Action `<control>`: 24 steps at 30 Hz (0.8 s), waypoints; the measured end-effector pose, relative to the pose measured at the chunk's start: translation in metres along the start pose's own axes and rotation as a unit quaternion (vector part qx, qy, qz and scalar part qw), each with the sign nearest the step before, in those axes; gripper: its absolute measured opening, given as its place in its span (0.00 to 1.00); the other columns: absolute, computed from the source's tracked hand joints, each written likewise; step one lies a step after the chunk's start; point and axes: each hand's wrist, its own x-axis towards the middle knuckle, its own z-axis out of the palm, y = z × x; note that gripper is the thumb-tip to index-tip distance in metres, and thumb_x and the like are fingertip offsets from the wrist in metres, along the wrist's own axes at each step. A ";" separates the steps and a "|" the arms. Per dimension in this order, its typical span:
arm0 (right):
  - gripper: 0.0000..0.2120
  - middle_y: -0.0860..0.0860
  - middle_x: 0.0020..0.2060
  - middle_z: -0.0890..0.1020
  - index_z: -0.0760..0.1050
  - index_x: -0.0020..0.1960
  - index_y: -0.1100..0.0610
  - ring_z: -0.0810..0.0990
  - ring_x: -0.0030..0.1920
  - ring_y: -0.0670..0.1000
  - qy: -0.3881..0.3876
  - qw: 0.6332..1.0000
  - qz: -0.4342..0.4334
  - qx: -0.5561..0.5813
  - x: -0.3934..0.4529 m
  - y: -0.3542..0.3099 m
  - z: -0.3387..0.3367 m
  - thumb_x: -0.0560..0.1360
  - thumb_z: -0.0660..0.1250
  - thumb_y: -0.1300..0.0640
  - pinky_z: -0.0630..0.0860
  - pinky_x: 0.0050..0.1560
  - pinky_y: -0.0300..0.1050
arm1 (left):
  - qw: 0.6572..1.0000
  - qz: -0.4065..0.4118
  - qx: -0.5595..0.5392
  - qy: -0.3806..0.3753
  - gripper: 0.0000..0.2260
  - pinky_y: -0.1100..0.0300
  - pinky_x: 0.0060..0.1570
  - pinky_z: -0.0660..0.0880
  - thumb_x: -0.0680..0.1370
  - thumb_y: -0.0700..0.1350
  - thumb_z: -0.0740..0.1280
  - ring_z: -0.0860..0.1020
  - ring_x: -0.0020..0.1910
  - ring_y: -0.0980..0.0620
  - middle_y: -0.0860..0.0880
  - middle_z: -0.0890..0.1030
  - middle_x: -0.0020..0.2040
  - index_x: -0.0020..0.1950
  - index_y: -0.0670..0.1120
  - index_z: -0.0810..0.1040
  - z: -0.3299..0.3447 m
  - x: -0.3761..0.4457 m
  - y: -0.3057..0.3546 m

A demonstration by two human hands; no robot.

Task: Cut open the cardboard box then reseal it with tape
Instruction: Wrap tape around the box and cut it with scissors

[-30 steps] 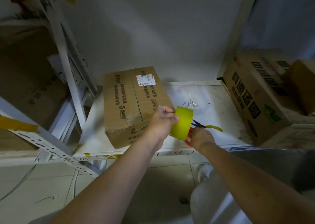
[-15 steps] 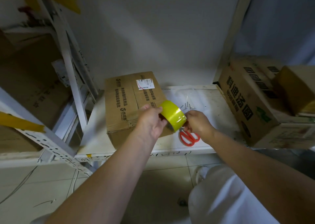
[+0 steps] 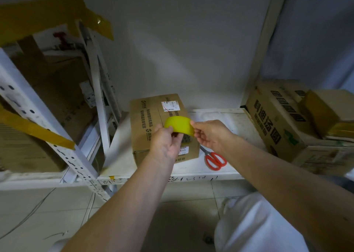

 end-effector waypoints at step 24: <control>0.03 0.45 0.38 0.74 0.73 0.46 0.53 0.73 0.42 0.47 -0.030 0.814 -0.321 -0.483 -0.021 -0.036 0.014 0.79 0.64 0.55 0.69 0.39 0.40 | 0.788 0.109 0.581 -0.176 0.04 0.66 0.33 0.72 0.78 0.45 0.68 0.78 0.36 0.56 0.51 0.80 0.37 0.43 0.49 0.78 -0.024 -0.035 0.022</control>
